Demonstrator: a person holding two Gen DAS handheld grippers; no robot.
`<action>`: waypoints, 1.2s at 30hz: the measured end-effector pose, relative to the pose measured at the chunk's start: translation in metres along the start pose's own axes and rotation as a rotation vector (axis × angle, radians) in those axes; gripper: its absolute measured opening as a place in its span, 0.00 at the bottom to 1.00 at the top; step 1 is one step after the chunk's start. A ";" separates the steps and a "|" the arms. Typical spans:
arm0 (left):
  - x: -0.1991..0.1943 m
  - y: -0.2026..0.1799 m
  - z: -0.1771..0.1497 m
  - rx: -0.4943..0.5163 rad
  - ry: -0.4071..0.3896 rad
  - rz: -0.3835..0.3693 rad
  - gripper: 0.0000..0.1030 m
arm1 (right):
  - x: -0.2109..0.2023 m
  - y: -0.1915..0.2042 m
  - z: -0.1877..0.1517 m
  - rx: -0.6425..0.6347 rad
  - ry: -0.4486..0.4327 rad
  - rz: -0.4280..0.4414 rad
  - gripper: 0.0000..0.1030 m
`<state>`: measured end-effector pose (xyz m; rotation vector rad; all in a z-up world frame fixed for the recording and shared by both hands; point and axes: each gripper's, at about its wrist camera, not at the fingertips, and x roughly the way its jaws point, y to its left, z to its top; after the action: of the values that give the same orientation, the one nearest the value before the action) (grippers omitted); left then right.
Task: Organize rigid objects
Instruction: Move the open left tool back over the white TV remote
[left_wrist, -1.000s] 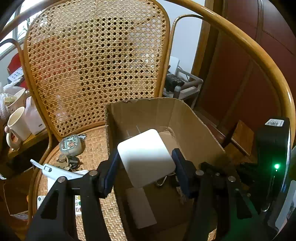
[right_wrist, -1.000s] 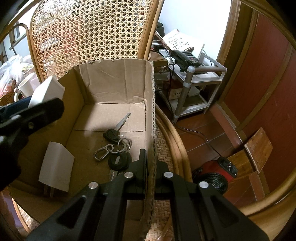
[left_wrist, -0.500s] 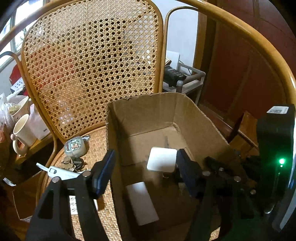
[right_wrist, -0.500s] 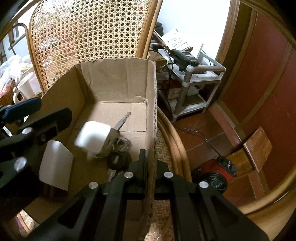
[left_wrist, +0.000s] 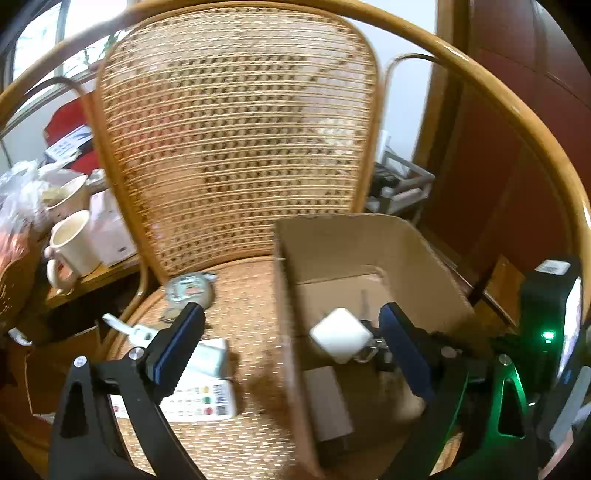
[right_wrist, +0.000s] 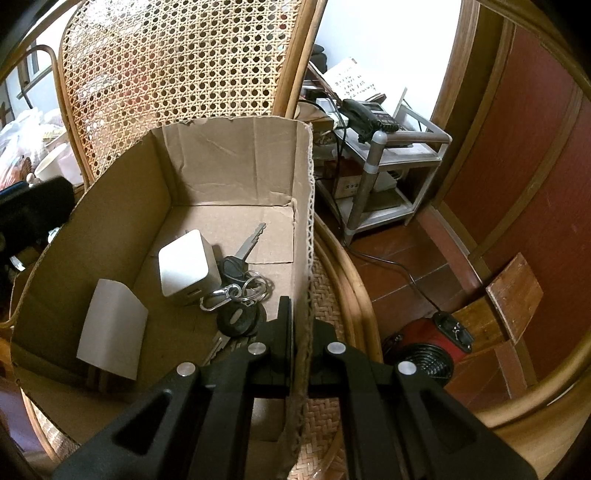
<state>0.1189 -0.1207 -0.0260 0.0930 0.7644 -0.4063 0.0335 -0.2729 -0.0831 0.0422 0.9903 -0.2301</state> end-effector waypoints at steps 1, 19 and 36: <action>0.000 0.006 0.000 -0.009 0.001 0.009 0.92 | 0.000 0.000 0.000 -0.001 0.000 0.000 0.06; 0.033 0.114 -0.028 -0.098 0.156 0.250 0.93 | 0.000 0.000 -0.001 -0.002 0.001 0.000 0.06; 0.080 0.136 -0.058 -0.124 0.350 0.350 0.93 | 0.000 0.000 -0.001 -0.001 0.000 -0.002 0.06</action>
<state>0.1861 -0.0084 -0.1322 0.1813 1.0939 -0.0064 0.0327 -0.2731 -0.0838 0.0402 0.9902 -0.2309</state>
